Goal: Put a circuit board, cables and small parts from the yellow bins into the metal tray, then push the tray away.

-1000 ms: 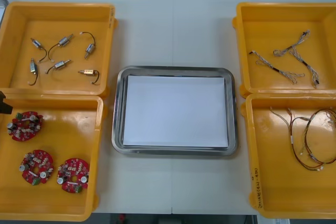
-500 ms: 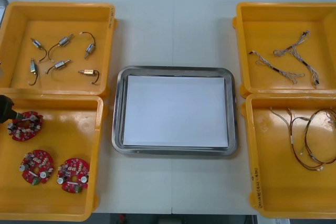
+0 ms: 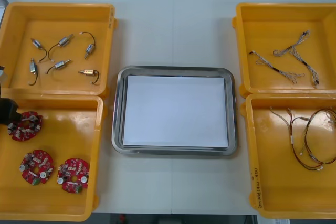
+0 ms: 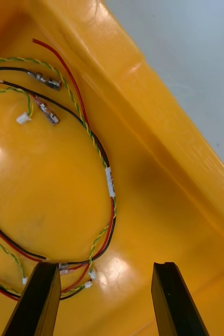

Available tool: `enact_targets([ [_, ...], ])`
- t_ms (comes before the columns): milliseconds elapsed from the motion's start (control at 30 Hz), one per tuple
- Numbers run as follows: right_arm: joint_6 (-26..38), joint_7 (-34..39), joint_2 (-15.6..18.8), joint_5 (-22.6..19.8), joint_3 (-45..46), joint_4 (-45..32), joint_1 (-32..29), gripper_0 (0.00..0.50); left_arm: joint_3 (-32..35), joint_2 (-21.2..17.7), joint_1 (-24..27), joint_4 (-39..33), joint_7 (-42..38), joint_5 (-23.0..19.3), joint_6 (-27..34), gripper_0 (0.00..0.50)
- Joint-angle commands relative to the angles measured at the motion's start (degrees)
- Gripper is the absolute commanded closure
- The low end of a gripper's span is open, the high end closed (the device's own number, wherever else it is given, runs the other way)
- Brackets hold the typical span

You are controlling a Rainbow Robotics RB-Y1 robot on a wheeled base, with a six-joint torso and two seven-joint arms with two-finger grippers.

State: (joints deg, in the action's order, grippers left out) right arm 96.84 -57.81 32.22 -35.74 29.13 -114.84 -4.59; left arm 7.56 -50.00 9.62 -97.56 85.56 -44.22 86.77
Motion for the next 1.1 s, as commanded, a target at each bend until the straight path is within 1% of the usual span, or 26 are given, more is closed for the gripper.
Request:
enact_targets([
  [33, -2.44, 0.85, -0.40, -0.64, -0.74, 1.99, -0.77, 0.000, -0.79, -2.73, -1.09, 0.80, 5.93, -0.78, -0.91, 0.000],
  [233, -3.94, 1.38, -0.49, -1.35, -1.36, 4.01, -0.51, 0.000, -1.75, -2.73, -1.18, 2.03, 5.76, -0.96, -1.96, 0.000],
  [400, -6.13, 1.91, -0.49, -1.87, -2.41, 5.94, -0.51, 0.000, -1.84, -2.73, -2.50, 2.03, 5.76, -1.40, -4.33, 0.000],
  [500, -7.89, 2.26, -0.49, -2.05, -3.47, 6.91, -0.42, 0.000, -1.93, -2.64, -2.85, 2.03, 5.76, -1.57, -4.68, 0.000],
  [967, -10.44, 3.05, -0.49, -1.87, -5.31, 9.11, -0.33, 0.000, -1.93, -2.73, -4.17, 2.03, 6.02, -1.75, -6.09, 0.000],
  [1000, -10.44, 3.05, -0.49, -1.79, -5.31, 9.19, -0.25, 0.000, -1.93, -2.64, -4.25, 2.03, 6.02, -1.75, -6.09, 0.028],
  [1033, -10.44, 3.05, -0.49, -1.79, -5.40, 9.19, -0.25, 0.000, -1.93, -2.64, -4.17, 2.03, 6.02, -1.75, -6.09, 0.107],
  [1067, -10.53, 3.05, -0.49, -1.79, -5.58, 9.37, -0.25, 0.000, -1.93, -2.64, -4.25, 2.03, 6.02, -1.84, -6.27, 0.243],
  [1100, -10.61, 3.05, -0.49, -1.87, -5.58, 9.55, -0.25, 0.000, -1.93, -2.64, -4.25, 2.03, 6.02, -1.84, -6.27, 0.324],
])
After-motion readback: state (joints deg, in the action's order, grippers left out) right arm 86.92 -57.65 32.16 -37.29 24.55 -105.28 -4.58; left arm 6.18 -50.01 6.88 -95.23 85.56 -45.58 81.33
